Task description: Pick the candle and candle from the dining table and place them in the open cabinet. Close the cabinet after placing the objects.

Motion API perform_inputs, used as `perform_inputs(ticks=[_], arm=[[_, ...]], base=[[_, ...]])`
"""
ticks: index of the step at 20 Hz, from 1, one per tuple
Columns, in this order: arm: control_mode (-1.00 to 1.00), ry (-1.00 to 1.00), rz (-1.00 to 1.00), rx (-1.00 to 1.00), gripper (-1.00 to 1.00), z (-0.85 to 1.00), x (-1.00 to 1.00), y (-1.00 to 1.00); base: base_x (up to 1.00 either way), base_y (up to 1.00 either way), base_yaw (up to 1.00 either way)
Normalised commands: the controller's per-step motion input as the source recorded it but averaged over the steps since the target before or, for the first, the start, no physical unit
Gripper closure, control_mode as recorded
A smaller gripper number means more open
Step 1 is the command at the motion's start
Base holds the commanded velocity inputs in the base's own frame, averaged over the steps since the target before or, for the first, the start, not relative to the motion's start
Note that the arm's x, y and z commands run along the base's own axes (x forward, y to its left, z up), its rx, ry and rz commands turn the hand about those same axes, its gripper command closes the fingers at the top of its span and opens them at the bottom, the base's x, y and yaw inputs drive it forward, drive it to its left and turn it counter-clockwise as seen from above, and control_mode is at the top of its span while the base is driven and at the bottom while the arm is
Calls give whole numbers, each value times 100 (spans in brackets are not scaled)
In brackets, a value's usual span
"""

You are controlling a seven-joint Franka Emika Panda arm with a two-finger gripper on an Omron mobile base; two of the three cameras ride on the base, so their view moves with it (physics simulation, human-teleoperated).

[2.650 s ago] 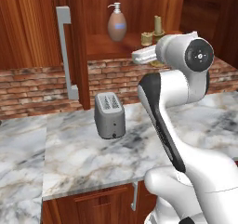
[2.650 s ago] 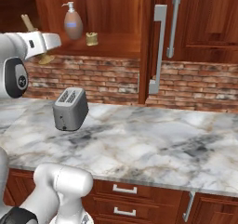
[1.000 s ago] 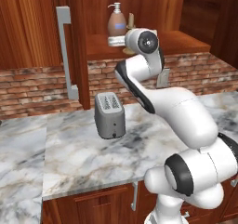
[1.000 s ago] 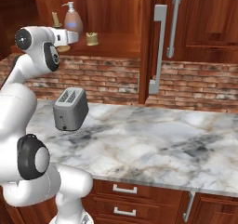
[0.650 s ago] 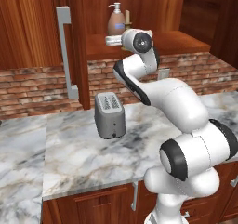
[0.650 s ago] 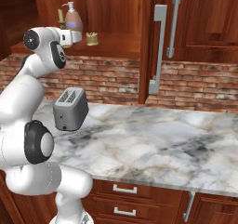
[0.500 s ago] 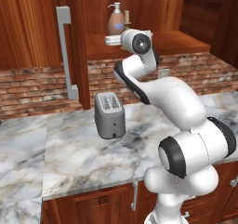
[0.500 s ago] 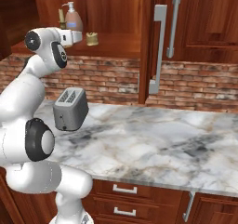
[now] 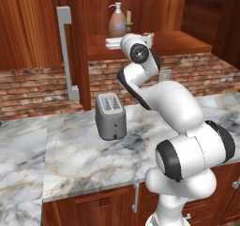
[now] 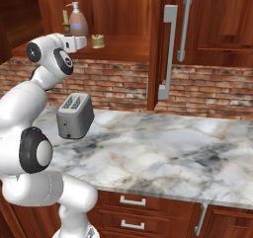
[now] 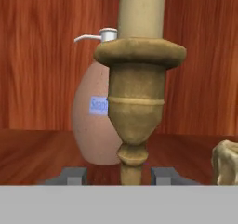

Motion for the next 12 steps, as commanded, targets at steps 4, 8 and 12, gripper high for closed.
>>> perform_inputs(ticks=[4, 8, 12], arm=[[-100, 0, -2, 0, -100, 29, -14, 0], [-100, 0, 0, 5, -100, 72, -34, 0], [-100, 0, 0, 6, -100, 26, -86, -7]], base=[[0, 0, 0], [0, 0, 0], [0, 0, 0]])
